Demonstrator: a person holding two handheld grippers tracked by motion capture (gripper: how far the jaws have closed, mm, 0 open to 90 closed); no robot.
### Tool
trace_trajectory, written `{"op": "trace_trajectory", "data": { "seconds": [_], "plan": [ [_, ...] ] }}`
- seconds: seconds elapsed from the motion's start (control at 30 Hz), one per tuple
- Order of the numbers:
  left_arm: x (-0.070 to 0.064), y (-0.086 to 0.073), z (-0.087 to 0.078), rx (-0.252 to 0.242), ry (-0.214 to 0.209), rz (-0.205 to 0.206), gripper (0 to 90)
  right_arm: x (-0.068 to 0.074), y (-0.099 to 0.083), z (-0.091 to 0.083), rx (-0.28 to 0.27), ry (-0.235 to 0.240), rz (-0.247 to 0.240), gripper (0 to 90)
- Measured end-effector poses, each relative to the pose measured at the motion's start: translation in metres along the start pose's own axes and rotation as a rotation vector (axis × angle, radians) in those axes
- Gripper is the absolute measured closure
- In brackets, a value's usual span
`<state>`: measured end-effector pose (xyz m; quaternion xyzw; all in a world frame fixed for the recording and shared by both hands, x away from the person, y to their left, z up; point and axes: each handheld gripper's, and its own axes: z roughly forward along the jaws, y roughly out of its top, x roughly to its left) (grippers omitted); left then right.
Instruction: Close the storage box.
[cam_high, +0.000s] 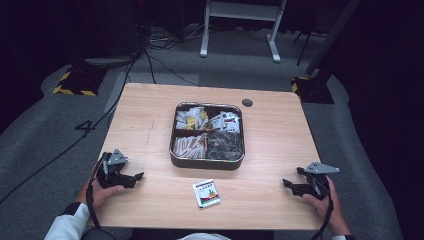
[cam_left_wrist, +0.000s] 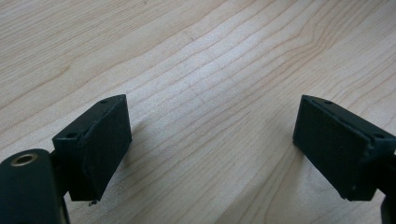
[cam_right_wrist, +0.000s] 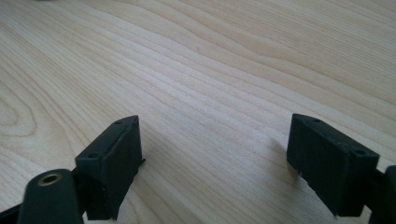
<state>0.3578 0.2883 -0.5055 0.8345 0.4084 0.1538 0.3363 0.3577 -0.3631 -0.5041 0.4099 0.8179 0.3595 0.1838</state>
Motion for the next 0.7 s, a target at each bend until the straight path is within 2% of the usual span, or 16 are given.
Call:
{"op": "trace_trajectory", "data": {
  "seconds": [0.7],
  "plan": [
    [-0.0003, 0.0002, 0.0000, 0.003, -0.001, -0.005, 11.8, -0.0008, 0.0005, 0.0007, -0.001, -0.001, 0.000, 18.2]
  ]
}}
